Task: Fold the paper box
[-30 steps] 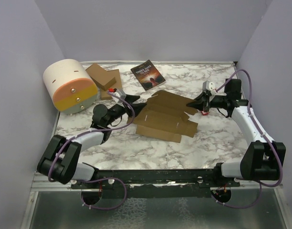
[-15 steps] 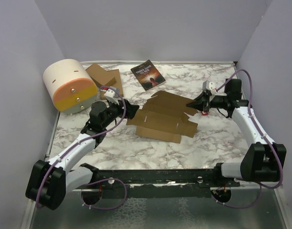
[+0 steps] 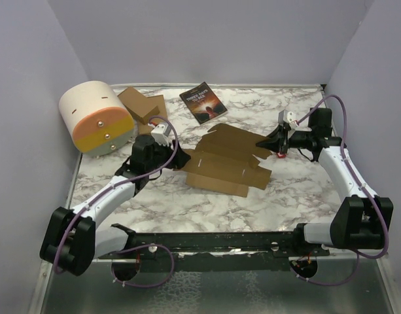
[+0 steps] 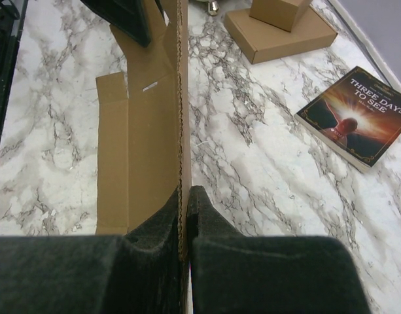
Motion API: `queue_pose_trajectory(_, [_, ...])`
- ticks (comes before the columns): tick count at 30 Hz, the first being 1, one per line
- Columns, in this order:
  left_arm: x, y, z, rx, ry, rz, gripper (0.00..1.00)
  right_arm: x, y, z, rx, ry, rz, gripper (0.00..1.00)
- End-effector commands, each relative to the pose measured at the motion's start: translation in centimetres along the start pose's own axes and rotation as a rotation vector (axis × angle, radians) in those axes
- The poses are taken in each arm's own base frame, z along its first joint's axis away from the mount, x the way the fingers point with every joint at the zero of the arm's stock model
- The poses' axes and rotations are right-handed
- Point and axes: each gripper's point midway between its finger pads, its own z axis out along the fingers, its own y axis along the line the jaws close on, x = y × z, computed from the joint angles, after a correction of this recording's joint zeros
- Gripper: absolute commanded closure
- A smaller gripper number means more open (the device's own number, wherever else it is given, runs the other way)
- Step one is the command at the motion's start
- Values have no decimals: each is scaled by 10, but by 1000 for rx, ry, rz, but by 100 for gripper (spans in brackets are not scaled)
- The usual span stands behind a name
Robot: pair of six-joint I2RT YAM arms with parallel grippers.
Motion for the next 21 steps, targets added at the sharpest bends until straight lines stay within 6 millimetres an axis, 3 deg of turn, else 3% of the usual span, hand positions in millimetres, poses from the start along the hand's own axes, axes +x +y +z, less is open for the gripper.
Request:
queue_pose_trajectory(1, [-1, -12, 5, 65, 38, -36, 43, -14, -6, -3, 15, -10, -46, 99])
queue_pose_trajectory(9, [1, -17, 16, 124, 36, -24, 79, -15, -5, -3, 13, -13, -42, 99])
queue_pose_trajectory(14, [-6, -21, 17, 164, -35, 57, 84, -18, -6, -3, 11, -17, -37, 99])
queue_pose_trajectory(21, [-32, -28, 15, 210, -206, 190, 92, -27, -7, -5, 11, -12, -51, 99])
